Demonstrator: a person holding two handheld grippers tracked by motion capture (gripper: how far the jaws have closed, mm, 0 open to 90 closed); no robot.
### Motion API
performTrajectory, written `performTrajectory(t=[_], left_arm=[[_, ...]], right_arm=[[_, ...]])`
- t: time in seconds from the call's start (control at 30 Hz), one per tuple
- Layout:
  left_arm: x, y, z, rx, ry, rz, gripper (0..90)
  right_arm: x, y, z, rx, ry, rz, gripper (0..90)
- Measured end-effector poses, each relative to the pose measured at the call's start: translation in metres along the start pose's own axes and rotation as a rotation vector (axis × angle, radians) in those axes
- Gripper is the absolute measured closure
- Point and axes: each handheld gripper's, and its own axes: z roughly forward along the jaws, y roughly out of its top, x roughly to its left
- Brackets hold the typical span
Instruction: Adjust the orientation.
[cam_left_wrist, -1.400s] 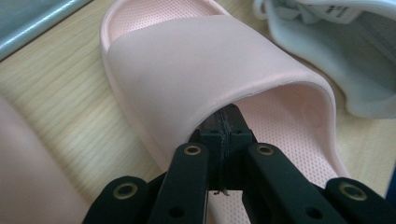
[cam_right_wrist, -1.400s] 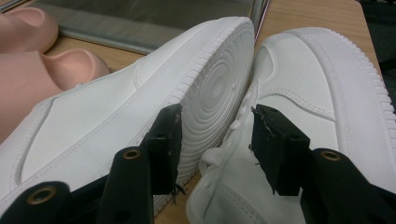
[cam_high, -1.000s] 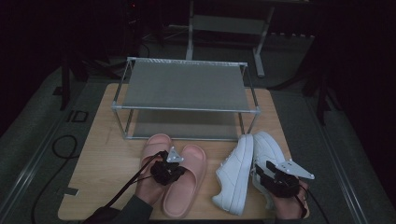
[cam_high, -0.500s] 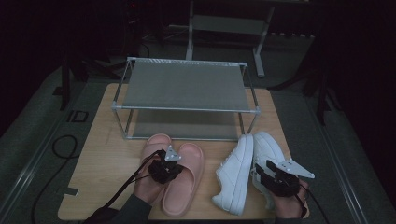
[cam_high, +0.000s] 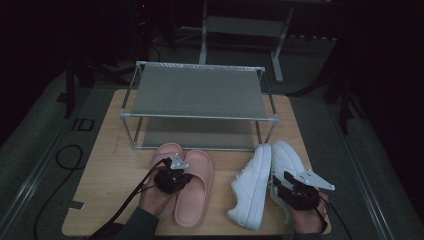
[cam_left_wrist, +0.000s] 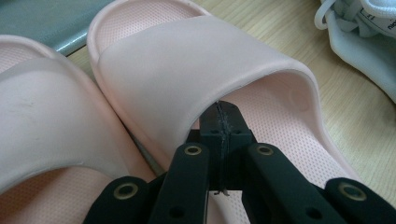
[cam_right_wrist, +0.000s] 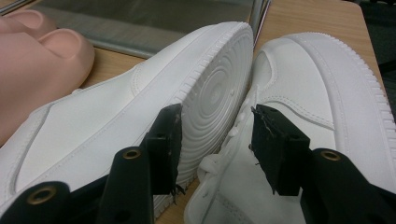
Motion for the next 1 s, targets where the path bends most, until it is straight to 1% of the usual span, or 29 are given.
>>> performTrajectory(t=[0.07, 0.23, 0.33, 0.57, 0.63, 0.77, 0.8, 0.87, 0.9, 0.97, 1.0], left_arm=[[0.003, 0.001, 0.001, 0.0, 0.003, -0.005, 89.5], [0.008, 0.005, 0.002, 0.003, 0.006, 0.0, 89.5], [0.009, 0.007, 0.003, 0.002, 0.011, 0.0, 89.5], [0.014, 0.009, 0.005, -0.002, 0.016, -0.012, 89.5], [0.015, 0.01, 0.005, 0.0, 0.019, -0.009, 89.5], [0.015, 0.01, 0.005, 0.0, 0.017, -0.011, 89.4], [0.014, 0.01, 0.005, -0.002, 0.016, -0.014, 88.7], [0.011, 0.01, 0.002, -0.003, 0.005, -0.005, 83.7], [0.009, 0.01, 0.0, -0.005, 0.002, 0.003, 81.3], [0.004, 0.009, -0.006, -0.013, 0.011, 0.013, 78.5], [0.003, 0.009, -0.01, -0.018, 0.008, 0.013, 77.1]], right_arm=[[0.0, 0.0, 0.0, 0.001, 0.0, -0.003, 52.3], [-0.001, 0.0, 0.0, -0.001, 0.0, -0.002, 52.2], [-0.001, 0.0, 0.0, 0.001, -0.001, -0.002, 52.3], [0.0, -0.001, 0.0, 0.002, 0.001, -0.002, 52.3], [-0.001, -0.001, 0.0, 0.001, 0.001, -0.002, 52.3], [-0.001, -0.001, -0.001, 0.002, -0.001, -0.001, 52.3], [-0.001, -0.001, -0.001, 0.003, -0.001, 0.001, 52.3], [-0.002, -0.002, -0.001, 0.002, -0.002, 0.0, 52.2], [-0.002, -0.002, -0.001, 0.002, -0.002, 0.0, 52.2], [-0.002, -0.002, -0.002, 0.0, -0.002, 0.0, 52.2], [-0.002, -0.002, -0.002, 0.001, -0.003, 0.002, 52.2]])
